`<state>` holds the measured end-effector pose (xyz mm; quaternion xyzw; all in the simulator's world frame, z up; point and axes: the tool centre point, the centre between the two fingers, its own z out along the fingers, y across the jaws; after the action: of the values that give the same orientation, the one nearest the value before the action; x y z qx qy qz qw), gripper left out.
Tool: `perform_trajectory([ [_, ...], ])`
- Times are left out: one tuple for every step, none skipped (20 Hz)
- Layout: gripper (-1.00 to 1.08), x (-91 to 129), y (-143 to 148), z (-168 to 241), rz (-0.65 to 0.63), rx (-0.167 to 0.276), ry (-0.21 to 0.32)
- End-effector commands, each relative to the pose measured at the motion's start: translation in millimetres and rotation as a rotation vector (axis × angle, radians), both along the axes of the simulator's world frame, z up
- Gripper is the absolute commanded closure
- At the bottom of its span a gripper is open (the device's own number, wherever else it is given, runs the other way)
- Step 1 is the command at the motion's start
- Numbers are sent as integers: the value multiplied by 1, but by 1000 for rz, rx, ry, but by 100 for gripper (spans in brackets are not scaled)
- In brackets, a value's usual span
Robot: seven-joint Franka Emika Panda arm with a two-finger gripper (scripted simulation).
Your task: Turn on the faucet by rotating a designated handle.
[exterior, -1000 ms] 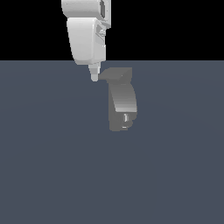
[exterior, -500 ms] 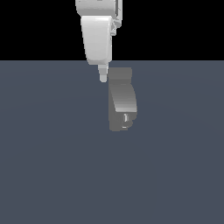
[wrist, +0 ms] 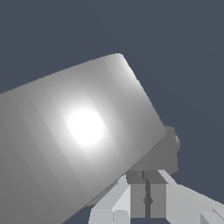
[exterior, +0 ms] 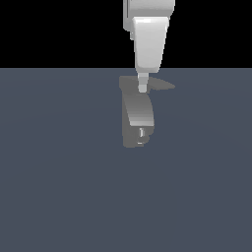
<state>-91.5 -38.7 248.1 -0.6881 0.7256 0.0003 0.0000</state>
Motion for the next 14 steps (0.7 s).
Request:
perform_trajectory([
  [108, -3, -29, 0, -29, 0, 0],
  [108, -3, -29, 0, -29, 0, 0],
  [108, -1, -11, 0, -2, 0, -1],
  [108, 2, -15, 0, -3, 0, -1],
  [108, 4, -18, 0, -4, 0, -1],
  [108, 7, -22, 0, -5, 0, -1],
  [108, 9, -26, 0, -6, 0, -1],
  [108, 12, -30, 0, -7, 0, -1],
  [108, 14, -34, 0, -8, 0, 0],
  [108, 17, -38, 0, -9, 0, 0],
  [108, 19, -41, 0, -10, 0, 0],
  [108, 22, -45, 0, -11, 0, 0],
  [108, 24, -49, 0, -12, 0, 0],
  [108, 27, -53, 0, -13, 0, 0],
])
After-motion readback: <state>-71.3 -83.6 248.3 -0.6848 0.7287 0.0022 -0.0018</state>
